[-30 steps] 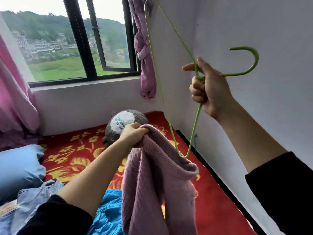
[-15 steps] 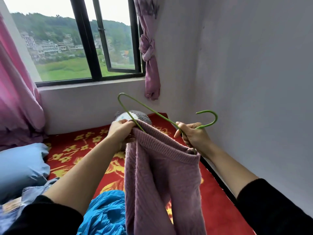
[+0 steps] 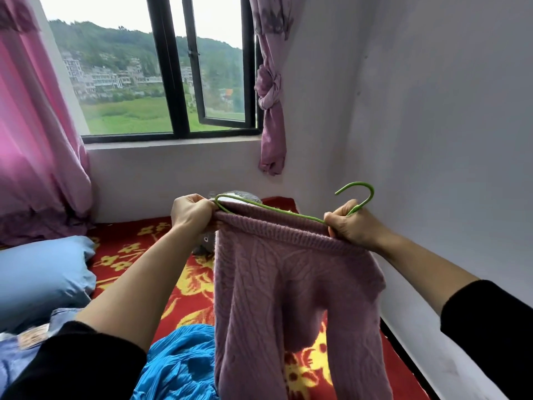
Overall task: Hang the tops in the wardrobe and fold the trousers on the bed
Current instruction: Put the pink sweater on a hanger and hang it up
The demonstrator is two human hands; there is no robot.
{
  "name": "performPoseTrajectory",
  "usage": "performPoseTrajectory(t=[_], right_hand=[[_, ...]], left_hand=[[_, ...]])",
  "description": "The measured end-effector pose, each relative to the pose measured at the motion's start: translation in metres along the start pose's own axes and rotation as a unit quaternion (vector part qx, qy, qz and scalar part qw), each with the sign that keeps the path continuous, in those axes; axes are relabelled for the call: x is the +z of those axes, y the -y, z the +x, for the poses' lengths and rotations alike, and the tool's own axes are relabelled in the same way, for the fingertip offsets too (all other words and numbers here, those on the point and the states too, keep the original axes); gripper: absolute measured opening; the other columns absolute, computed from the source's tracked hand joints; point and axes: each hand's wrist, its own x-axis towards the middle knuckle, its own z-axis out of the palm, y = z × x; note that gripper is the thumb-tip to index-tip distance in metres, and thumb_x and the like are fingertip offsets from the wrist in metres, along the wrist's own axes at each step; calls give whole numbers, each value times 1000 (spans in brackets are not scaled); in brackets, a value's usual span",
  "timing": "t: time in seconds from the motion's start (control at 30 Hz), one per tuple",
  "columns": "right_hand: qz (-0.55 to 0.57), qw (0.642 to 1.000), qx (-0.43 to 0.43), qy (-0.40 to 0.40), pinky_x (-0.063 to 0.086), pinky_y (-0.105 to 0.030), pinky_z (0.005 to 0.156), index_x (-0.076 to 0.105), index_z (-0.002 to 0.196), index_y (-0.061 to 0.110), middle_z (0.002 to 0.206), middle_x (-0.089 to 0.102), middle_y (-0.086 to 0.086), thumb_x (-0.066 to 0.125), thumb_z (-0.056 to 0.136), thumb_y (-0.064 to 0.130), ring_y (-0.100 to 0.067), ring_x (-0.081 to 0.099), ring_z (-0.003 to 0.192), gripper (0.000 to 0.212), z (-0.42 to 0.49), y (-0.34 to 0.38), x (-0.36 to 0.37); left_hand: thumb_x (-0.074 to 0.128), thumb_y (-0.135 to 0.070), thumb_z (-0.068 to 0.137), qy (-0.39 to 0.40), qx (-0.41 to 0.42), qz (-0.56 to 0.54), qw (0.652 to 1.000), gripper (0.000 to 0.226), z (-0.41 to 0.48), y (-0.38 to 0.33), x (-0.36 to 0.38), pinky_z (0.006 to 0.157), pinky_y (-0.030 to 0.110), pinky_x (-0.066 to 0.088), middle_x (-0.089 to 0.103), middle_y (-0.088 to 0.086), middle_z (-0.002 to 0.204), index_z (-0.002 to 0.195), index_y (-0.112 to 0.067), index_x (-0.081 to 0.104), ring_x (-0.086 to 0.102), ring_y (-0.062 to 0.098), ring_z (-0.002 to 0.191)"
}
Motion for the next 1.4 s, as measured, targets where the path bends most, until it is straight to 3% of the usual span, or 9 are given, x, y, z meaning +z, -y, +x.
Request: performPoseTrajectory(t=[0.27, 0.4, 0.5, 0.6, 0.83, 1.0, 1.13, 1.2, 1.4], right_hand=[[-21, 1000, 5, 15, 30, -19, 41, 56, 44, 9, 43, 45, -7, 55, 88, 13, -11, 36, 37, 44, -2, -5, -4], [-35, 999, 14, 16, 30, -17, 40, 56, 44, 10, 36, 45, 5, 57, 88, 12, -4, 36, 34, 44, -3, -6, -2], [-63, 997, 35, 12, 31, -13, 40, 56, 45, 14, 33, 46, 8, 61, 86, 14, -2, 41, 34, 41, -6, -7, 0], [-139, 987, 47, 62, 37, -24, 53, 50, 47, 13, 43, 45, 5, 61, 84, 15, -8, 42, 46, 38, -19, -10, 15], [-97, 994, 21, 42, 32, -23, 45, 62, 60, 9, 37, 43, 8, 65, 85, 23, -5, 39, 37, 29, 13, 37, 9], [-9, 997, 21, 69, 30, -18, 35, 59, 55, 9, 37, 44, 3, 65, 88, 19, -7, 36, 31, 35, 26, 57, 2], [81, 996, -7, 44, 32, -17, 35, 61, 59, 6, 37, 48, 4, 69, 85, 16, -7, 40, 33, 29, 30, 80, -16], [96, 994, -20, 54, 34, -16, 37, 64, 65, 3, 39, 50, 5, 70, 83, 13, -6, 43, 35, 21, 31, 95, -21], [63, 988, -120, 74, 45, -19, 50, 70, 84, -4, 57, 61, -2, 63, 81, -6, -5, 54, 47, 7, 39, 142, -46]], left_hand=[[54, 6, 76, 16, 2, 15, 1000, 19, -8, -3, -9, 36, 24, 47, 55, 11, 60, 62, -6, 57, 53, 23, 43], [54, 2, 73, 1, 69, 88, 994, 16, -14, 2, -17, 52, 37, 56, 57, 11, 58, 60, -6, 58, 58, 26, 46], [56, -4, 67, -23, 251, 364, 897, 8, -27, -1, -17, 61, 32, 44, 62, 9, 68, 66, -11, 59, 58, 33, 71], [55, -8, 71, 10, 353, 454, 818, 7, -48, -12, -1, 62, 32, 37, 61, 10, 72, 71, -15, 54, 54, 35, 74], [64, -12, 68, 49, 241, 258, 934, 3, -74, -36, 30, 58, 25, 41, 60, 0, 65, 67, -14, 63, 57, 19, 66], [65, -15, 79, 164, 163, 113, 966, 7, -89, -48, 23, 53, 24, 52, 64, 3, 67, 84, -11, 69, 61, 13, 58], [62, -37, 86, 57, 278, 222, 933, 17, -67, -50, -17, 78, 33, 53, 69, -4, 90, 94, -24, 70, 64, 14, 84], [52, -44, 93, 95, 272, 351, 891, 28, -62, -43, -33, 85, 34, 48, 68, -6, 99, 102, -24, 69, 61, 16, 93], [46, -34, 98, 31, 362, 315, 877, 32, -66, -42, -50, 64, 26, 37, 54, -10, 61, 69, -22, 55, 48, 2, 62]])
